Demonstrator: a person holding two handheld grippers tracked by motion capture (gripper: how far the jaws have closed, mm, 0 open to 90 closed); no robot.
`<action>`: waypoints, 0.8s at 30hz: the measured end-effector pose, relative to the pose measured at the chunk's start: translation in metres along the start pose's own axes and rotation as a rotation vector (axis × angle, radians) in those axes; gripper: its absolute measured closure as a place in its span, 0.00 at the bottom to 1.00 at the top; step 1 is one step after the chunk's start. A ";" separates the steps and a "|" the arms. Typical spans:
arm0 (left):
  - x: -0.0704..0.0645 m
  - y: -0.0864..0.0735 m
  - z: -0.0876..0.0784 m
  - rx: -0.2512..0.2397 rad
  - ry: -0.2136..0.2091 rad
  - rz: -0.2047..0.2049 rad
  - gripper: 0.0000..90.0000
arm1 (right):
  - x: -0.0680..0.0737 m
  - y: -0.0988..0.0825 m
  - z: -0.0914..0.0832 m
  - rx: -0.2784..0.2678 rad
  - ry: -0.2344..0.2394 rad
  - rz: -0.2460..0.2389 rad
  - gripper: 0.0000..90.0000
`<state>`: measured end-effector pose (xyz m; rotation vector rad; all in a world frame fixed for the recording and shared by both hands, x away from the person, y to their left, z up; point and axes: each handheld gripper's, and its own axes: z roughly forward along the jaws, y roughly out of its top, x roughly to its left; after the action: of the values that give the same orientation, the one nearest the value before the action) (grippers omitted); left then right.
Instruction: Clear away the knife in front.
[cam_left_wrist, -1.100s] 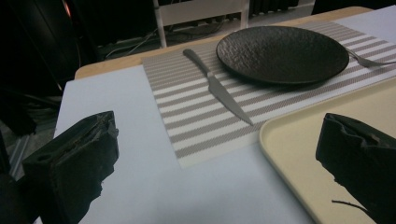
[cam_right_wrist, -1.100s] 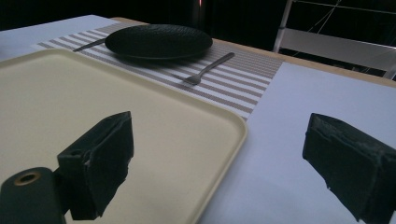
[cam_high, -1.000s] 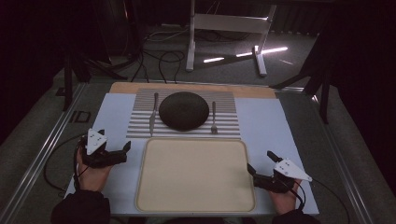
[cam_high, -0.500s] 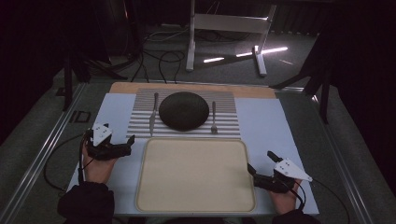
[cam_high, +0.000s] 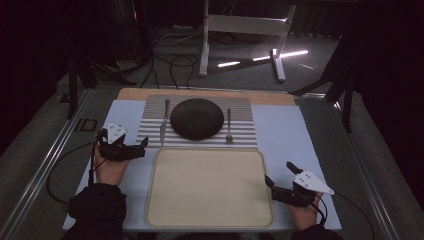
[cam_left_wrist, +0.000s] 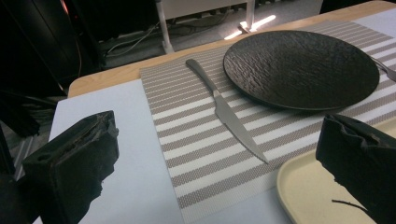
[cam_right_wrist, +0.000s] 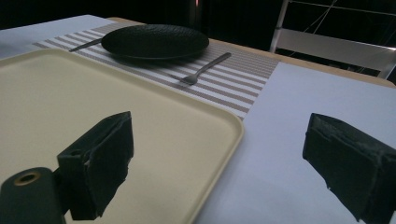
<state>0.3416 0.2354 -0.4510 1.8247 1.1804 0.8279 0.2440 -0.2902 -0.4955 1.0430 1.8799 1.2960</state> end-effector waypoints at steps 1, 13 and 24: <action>0.000 0.001 0.002 0.004 0.002 -0.001 0.00 | 0.000 0.000 0.000 0.000 0.000 -0.001 0.10; -0.001 0.016 0.026 0.052 0.000 0.000 0.00 | 0.000 0.000 -0.002 -0.004 -0.003 -0.003 0.10; -0.005 0.026 0.043 0.083 -0.001 0.017 0.00 | 0.000 0.000 -0.002 -0.007 0.001 -0.003 0.10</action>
<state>0.3866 0.2130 -0.4487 1.9046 1.2158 0.7977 0.2428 -0.2912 -0.4945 1.0362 1.8758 1.3004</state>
